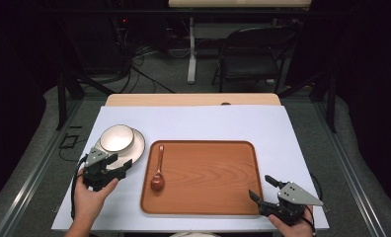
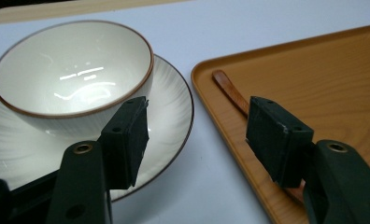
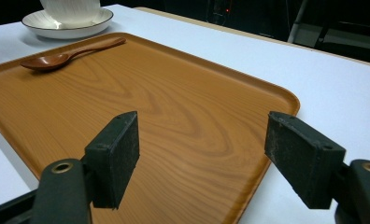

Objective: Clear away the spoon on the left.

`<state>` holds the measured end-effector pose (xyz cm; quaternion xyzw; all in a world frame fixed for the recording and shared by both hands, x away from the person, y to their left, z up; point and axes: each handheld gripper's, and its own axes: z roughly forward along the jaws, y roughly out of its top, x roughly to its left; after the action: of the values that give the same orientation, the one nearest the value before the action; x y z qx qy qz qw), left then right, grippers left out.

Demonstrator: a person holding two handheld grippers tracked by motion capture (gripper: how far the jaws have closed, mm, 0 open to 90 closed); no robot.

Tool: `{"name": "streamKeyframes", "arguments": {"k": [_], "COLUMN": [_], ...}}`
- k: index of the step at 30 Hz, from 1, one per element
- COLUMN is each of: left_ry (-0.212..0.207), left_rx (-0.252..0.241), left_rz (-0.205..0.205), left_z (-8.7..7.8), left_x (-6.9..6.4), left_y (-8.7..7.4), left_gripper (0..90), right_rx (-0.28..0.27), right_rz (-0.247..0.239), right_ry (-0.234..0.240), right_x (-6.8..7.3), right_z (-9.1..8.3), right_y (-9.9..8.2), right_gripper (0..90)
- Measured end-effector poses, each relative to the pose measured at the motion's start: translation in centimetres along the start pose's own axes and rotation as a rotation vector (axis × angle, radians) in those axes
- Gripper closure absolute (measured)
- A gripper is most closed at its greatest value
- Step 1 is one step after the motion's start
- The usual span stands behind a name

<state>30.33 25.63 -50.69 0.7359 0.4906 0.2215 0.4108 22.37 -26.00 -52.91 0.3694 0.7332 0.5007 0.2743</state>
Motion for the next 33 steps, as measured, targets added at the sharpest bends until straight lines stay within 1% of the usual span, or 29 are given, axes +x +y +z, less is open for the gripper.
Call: {"name": "streamKeyframes", "arguments": {"k": [3, 6, 11, 13, 17, 20, 23, 26, 29, 33], "left_ry": [0.006, 0.006, 0.007, 0.006, 0.005, 0.0, -0.007, 0.004, -0.003, -0.007], "left_rx": [0.022, 0.032, 0.053, 0.058, 0.049, 0.053, 0.06, 0.075, 0.081, 0.083], "left_rz": [0.012, 0.02, 0.046, 0.045, 0.041, 0.023, 0.015, 0.035, 0.046, 0.037], "left_z": [0.5, 1.1, 1.6, 1.7, 1.6, 1.8, 2.0, 2.1, 2.3, 2.3], "left_x": [0.0, 0.0, -0.2, -0.3, -0.2, 0.0, 0.1, -0.1, -0.3, -0.2], "left_y": [-0.8, -1.6, -2.4, -2.5, -2.6, -2.8, -2.9, -3.0, -3.0, -3.0], "left_gripper": [38.6, 38.6, 38.6, 38.6, 38.6, 38.7, 38.7, 38.9, 38.9, 39.0], "right_rx": [0.002, 0.004, 0.005, 0.006, 0.005, 0.01, 0.016, 0.022, 0.03, 0.045], "right_rz": [-0.002, 0.003, -0.007, -0.007, -0.011, -0.011, -0.017, -0.018, -0.012, -0.003], "right_ry": [-0.001, 0.001, 0.003, 0.005, 0.008, 0.013, 0.019, 0.019, 0.009, -0.003], "right_x": [0.0, 0.0, 0.1, 0.1, 0.1, 0.0, 0.1, 0.1, 0.0, -0.3], "right_z": [0.0, 0.0, 0.0, 0.1, 0.1, 0.1, 0.2, 0.3, 0.4, 0.5], "right_y": [0.0, 0.0, -0.1, -0.1, -0.1, -0.1, -0.1, -0.2, -0.2, -0.3], "right_gripper": [26.0, 26.0, 26.0, 26.0, 26.0, 26.0, 25.9, 25.9, 25.6, 24.3]}}
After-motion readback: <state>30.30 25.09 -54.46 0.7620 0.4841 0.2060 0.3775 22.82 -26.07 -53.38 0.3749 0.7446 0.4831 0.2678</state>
